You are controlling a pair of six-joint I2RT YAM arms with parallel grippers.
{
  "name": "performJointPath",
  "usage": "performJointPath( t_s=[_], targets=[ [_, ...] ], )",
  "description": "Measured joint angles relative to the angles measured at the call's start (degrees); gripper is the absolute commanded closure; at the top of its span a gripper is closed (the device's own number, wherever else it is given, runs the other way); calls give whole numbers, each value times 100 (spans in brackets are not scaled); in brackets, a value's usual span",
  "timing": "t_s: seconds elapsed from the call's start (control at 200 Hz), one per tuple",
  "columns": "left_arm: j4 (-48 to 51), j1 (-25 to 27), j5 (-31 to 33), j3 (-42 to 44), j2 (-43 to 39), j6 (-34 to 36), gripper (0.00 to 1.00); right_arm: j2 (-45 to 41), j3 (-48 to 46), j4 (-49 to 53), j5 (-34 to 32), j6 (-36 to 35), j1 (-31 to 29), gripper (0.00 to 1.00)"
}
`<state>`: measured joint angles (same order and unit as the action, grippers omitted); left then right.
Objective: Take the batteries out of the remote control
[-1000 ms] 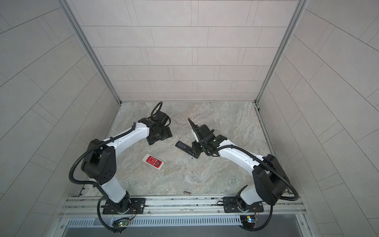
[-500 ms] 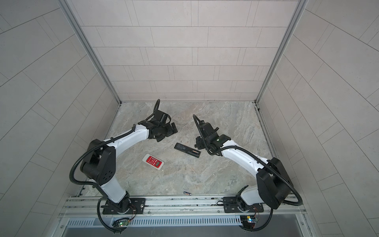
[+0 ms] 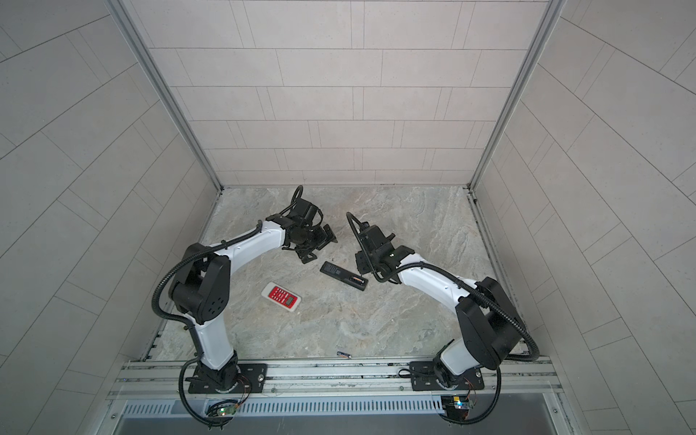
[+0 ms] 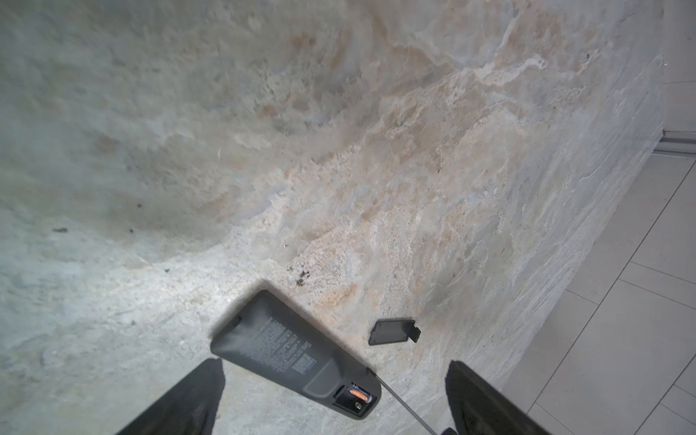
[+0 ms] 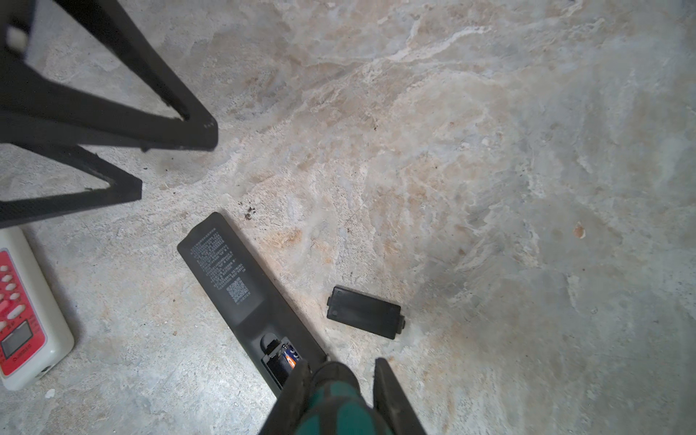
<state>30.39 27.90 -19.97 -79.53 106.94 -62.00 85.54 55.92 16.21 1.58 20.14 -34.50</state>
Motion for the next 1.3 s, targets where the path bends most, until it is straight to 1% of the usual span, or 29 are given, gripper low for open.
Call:
performJointPath(
  t_s=[0.14,0.315,0.375,0.415,0.495,0.59,0.67,0.766,0.831,0.876,0.921,1.066,1.186,1.296],
  targets=[
    [195,63,-52,-114,2,-411,0,0,9,20,-20,44,-57,100],
    [719,175,-24,-417,111,-715,1,-28,-39,-48,-44,247,-223,100],
    [883,232,-26,-546,188,-798,2,-87,-111,-90,-42,337,-245,100],
    [968,291,-44,-614,245,-861,5,-149,-166,-98,-48,398,-251,100],
    [1082,422,-85,-671,348,-951,7,-295,-275,-101,-105,479,-262,100],
    [1196,629,-129,-675,487,-1062,8,-612,-457,-98,-313,564,-262,100],
    [1257,813,-138,-682,605,-1165,10,-1054,-702,-149,-476,581,-262,100],
    [1300,997,-144,-682,713,-1292,11,-1572,-968,-258,-555,575,-262,100],
    [1298,1104,-146,-682,750,-1401,11,-1744,-1051,-302,-560,560,-262,100],
    [1292,1165,-151,-688,782,-1486,12,-1757,-1080,-341,-551,555,-264,100],
    [1292,1202,-157,-719,833,-1565,15,-1753,-1130,-402,-538,553,-271,100],
    [1198,1239,-170,-841,1102,-1784,18,-1751,-1320,-472,-455,542,-313,100],
    [1167,1268,-166,-841,1198,-1928,23,-1751,-1370,-564,-409,492,-365,100],
    [1126,1287,-184,-841,1268,-2068,24,-1751,-1414,-708,-345,420,-455,100]
  ],
)
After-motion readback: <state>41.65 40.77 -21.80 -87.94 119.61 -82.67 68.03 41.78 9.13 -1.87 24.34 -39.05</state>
